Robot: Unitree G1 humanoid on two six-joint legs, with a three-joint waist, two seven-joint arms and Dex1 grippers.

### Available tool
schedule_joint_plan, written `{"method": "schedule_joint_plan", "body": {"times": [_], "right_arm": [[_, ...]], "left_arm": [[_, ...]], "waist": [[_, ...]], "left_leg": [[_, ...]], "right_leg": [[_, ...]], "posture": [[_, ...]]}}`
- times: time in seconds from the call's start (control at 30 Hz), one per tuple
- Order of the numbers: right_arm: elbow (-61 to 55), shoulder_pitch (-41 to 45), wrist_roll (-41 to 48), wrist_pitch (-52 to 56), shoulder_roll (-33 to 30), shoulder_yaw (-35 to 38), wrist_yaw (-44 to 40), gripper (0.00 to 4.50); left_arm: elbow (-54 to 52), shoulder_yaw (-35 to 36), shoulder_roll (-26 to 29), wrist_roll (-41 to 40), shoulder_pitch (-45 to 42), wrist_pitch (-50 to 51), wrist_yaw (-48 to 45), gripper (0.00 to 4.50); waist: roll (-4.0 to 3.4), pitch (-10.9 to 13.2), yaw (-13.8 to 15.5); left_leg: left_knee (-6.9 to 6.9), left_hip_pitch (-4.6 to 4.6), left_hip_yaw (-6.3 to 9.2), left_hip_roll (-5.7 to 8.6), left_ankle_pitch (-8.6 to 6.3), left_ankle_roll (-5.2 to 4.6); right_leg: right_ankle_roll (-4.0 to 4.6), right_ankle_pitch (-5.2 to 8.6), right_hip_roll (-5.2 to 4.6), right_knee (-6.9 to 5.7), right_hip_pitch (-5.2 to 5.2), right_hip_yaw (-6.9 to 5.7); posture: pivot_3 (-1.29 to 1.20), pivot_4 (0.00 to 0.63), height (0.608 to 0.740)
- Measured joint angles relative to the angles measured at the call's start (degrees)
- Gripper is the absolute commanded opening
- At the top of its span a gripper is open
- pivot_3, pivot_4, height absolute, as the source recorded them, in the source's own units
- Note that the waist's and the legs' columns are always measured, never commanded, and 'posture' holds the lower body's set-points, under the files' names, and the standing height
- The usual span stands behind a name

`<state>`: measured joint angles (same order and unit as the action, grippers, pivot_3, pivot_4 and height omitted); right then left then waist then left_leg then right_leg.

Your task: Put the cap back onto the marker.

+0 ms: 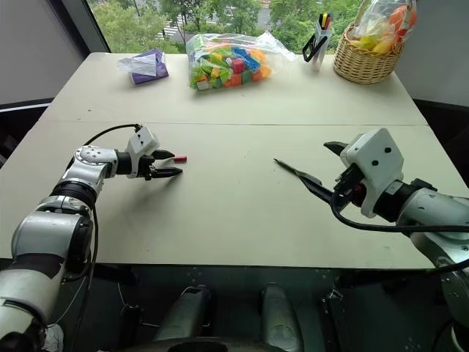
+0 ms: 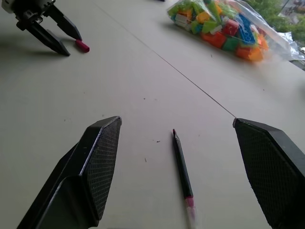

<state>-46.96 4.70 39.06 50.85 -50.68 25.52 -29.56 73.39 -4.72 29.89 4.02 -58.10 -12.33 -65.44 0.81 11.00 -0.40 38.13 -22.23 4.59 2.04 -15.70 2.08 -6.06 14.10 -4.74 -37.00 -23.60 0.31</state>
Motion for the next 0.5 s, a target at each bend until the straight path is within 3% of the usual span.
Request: {"method": "schedule_joint_plan", "body": {"times": [0.07, 0.5], "right_arm": [[0.04, 0.04, -0.03, 0.00, -0.01, -0.17, -0.03, 3.89], [1.07, 0.56, -0.52, -0.13, -0.26, -1.37, -0.51, 3.89]], "left_arm": [[0.00, -0.01, -0.36, 0.03, 0.00, -0.34, -0.04, 0.76], [-0.01, 0.09, -0.52, 0.38, -0.03, -0.64, 0.85, 0.76]], "waist": [[0.00, 0.00, -0.04], [0.00, 0.00, -0.17]], "left_leg": [[0.00, 0.00, 0.01, 0.00, 0.00, 0.00], [0.00, 0.00, 0.01, 0.00, 0.00, 0.00]], "right_leg": [[0.00, 0.00, 0.00, 0.00, 0.00, -0.01], [0.00, 0.00, 0.00, 0.00, -0.01, -0.01]], "posture": [[0.00, 0.150, 0.740], [0.00, 0.150, 0.740]]}}
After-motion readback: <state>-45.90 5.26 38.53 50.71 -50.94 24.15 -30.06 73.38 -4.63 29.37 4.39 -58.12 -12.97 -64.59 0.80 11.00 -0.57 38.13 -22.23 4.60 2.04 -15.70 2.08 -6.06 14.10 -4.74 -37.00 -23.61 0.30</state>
